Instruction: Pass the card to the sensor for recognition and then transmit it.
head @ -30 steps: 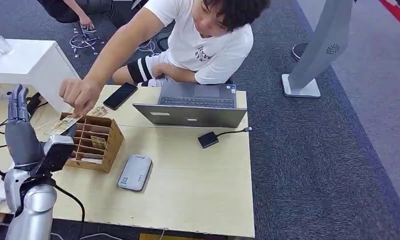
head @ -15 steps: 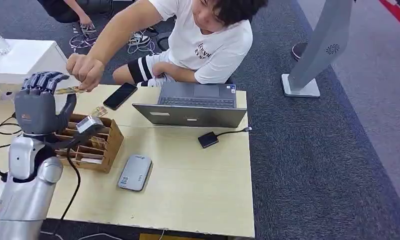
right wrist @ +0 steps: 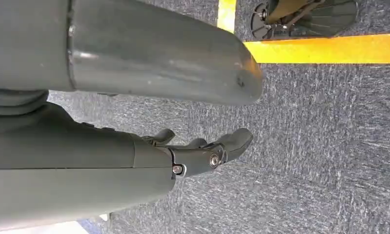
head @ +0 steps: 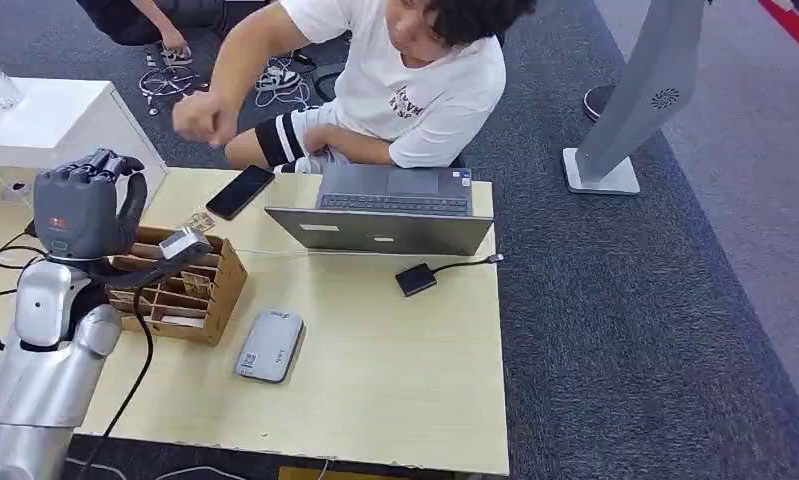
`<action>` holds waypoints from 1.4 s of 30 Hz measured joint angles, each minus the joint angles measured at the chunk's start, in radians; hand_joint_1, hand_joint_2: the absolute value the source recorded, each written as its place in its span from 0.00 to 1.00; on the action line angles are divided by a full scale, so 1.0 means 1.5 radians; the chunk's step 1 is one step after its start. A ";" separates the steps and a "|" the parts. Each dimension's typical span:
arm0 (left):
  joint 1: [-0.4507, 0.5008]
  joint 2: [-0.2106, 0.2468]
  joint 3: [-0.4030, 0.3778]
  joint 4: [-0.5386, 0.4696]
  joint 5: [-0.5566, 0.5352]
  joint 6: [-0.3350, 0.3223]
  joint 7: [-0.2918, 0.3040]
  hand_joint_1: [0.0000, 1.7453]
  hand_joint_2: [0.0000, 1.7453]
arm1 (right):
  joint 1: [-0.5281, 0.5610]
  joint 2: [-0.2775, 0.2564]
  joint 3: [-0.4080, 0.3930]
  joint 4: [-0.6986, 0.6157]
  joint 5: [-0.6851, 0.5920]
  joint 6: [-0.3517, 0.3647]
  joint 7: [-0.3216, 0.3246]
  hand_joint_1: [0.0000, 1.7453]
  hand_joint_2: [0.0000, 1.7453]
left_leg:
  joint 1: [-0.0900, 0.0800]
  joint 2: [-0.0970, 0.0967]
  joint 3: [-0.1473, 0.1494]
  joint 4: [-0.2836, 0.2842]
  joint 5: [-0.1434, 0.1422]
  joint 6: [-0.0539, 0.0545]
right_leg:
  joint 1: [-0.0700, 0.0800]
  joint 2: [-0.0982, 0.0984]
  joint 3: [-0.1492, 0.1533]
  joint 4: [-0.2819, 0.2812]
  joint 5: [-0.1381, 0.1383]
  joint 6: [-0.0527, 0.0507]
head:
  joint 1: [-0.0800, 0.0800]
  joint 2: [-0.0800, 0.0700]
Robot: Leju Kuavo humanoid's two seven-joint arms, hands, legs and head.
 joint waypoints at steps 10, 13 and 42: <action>0.051 -0.009 -0.007 -0.031 0.028 0.002 -0.021 1.00 1.00 | 0.000 0.000 0.002 0.000 0.000 -0.005 0.003 0.00 0.00 | 0.000 0.000 0.000 0.000 0.000 0.000 | 0.000 0.000 0.000 0.000 0.000 0.000 | 0.000 0.000; 0.084 -0.013 -0.019 -0.065 0.018 0.001 -0.026 1.00 1.00 | 0.001 0.002 0.002 0.000 -0.003 -0.009 0.006 0.00 0.00 | 0.000 0.000 0.000 0.000 0.000 0.000 | 0.000 0.000 0.000 0.000 0.000 0.000 | 0.000 0.000; 0.124 0.005 -0.175 -0.059 -0.032 -0.273 0.077 1.00 1.00 | 0.003 0.015 0.001 0.000 0.000 -0.009 0.014 0.00 0.00 | 0.000 0.000 0.000 0.000 0.000 0.000 | 0.000 0.000 0.000 0.000 0.000 0.000 | 0.000 0.000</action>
